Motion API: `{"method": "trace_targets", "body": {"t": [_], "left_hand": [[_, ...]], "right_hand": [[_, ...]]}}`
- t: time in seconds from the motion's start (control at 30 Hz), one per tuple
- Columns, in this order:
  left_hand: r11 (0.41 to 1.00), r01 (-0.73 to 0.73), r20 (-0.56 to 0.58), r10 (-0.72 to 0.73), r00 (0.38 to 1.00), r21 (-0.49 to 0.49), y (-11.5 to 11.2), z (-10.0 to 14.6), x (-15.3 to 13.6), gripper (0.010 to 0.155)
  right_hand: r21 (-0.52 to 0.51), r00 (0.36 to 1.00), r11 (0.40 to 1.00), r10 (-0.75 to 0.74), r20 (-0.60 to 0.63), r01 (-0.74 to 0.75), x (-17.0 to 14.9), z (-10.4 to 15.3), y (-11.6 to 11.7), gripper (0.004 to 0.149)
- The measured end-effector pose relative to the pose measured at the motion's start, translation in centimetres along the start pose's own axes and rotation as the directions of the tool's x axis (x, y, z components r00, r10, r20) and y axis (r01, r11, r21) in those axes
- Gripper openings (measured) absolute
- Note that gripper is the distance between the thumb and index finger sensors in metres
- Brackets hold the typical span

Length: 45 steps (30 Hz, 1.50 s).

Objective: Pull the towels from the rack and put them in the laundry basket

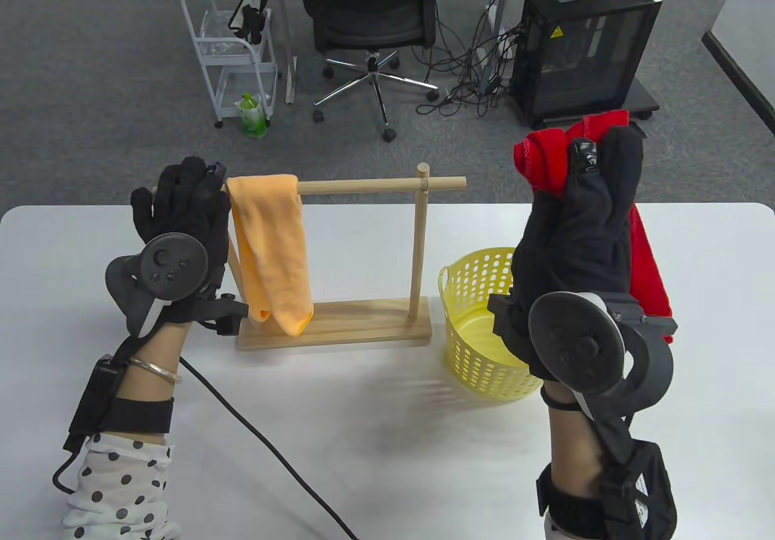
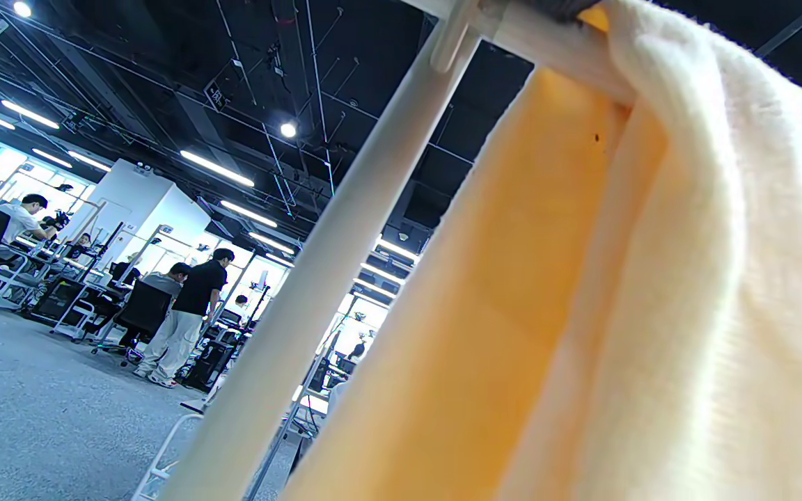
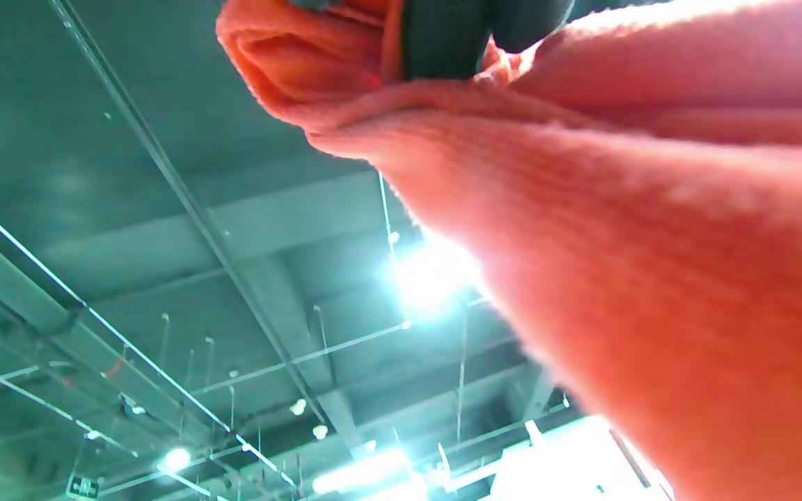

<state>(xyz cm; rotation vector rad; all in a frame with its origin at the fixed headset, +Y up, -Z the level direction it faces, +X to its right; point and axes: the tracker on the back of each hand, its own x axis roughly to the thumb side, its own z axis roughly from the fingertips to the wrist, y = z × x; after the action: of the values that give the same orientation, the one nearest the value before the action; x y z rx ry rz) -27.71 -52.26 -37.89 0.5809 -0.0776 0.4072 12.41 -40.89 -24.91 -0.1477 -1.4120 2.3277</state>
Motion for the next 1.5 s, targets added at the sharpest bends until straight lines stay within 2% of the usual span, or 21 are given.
{"method": "trace_targets", "body": {"t": [0.17,0.33,0.43,0.53,0.87,1.07,1.2,1.5], "left_hand": [[1.000,0.001,0.001,-0.001,1.000,0.000,0.0,0.0,0.0,0.045],[1.000,-0.002,0.001,0.002,1.000,0.000,0.0,0.0,0.0,0.045],[1.000,-0.001,0.001,0.001,1.000,0.000,-0.1,0.0,0.0,0.045],[1.000,0.000,0.001,0.000,1.000,-0.001,-0.1,0.0,0.0,0.045],[1.000,0.003,0.002,-0.003,1.000,0.001,-0.1,0.0,0.1,0.045],[1.000,0.003,0.002,-0.003,1.000,0.001,-0.1,0.0,0.1,0.045],[1.000,0.004,0.002,-0.004,1.000,0.001,-0.1,0.1,0.1,0.045],[1.000,0.004,0.005,-0.004,1.000,0.003,-0.1,0.2,0.1,0.046]], "right_hand": [[0.157,0.997,0.986,0.060,-0.042,-0.053,-2.5,2.3,3.9,0.053],[0.281,0.990,0.954,0.126,-0.058,-0.105,-4.5,4.1,6.8,0.060],[0.298,0.986,0.946,0.156,-0.060,-0.131,-5.0,4.6,7.5,0.058],[0.264,0.979,0.946,0.200,-0.031,-0.185,-5.1,4.7,7.6,0.057],[0.280,0.982,0.943,0.189,-0.005,-0.181,-4.6,5.1,7.4,0.059],[0.315,0.989,0.937,0.146,0.028,-0.148,-2.8,5.7,8.3,0.061],[0.333,0.989,0.933,0.114,0.092,-0.138,-0.4,6.2,9.5,0.063],[0.382,0.971,0.919,0.006,0.237,-0.099,7.9,7.9,14.0,0.067]]}}
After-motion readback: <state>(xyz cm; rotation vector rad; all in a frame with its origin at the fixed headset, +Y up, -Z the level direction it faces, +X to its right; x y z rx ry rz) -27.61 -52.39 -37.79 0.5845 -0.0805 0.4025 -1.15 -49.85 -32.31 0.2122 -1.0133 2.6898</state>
